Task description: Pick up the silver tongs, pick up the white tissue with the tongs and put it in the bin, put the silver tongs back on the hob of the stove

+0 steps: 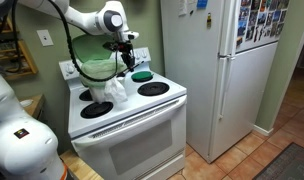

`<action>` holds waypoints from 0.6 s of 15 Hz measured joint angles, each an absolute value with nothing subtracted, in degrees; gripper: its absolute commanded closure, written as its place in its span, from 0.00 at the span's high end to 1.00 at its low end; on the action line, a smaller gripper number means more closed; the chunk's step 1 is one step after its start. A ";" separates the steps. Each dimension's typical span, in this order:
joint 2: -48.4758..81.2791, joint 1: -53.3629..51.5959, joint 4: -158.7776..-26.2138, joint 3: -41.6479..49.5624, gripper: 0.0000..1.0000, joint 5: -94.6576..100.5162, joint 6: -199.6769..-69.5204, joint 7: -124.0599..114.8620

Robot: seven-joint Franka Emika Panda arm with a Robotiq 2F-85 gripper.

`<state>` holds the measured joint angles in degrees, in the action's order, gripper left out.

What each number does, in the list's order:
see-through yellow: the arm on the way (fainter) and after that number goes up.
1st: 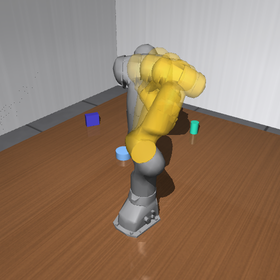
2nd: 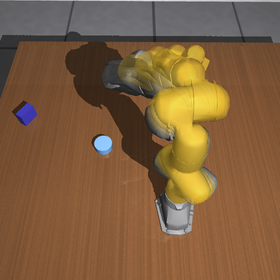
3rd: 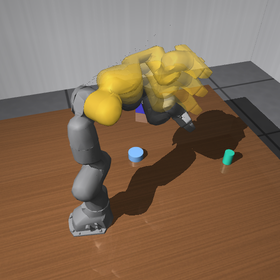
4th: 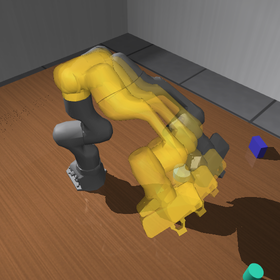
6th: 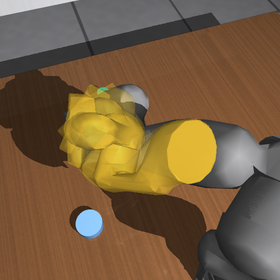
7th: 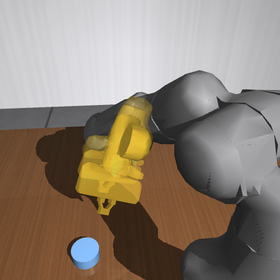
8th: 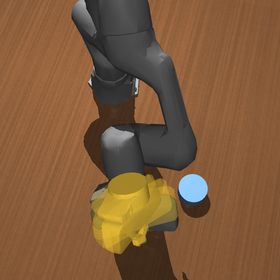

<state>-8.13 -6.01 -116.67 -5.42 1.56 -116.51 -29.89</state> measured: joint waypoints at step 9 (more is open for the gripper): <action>-20.26 -3.01 -116.38 -3.94 0.06 -14.68 -120.63 -32.22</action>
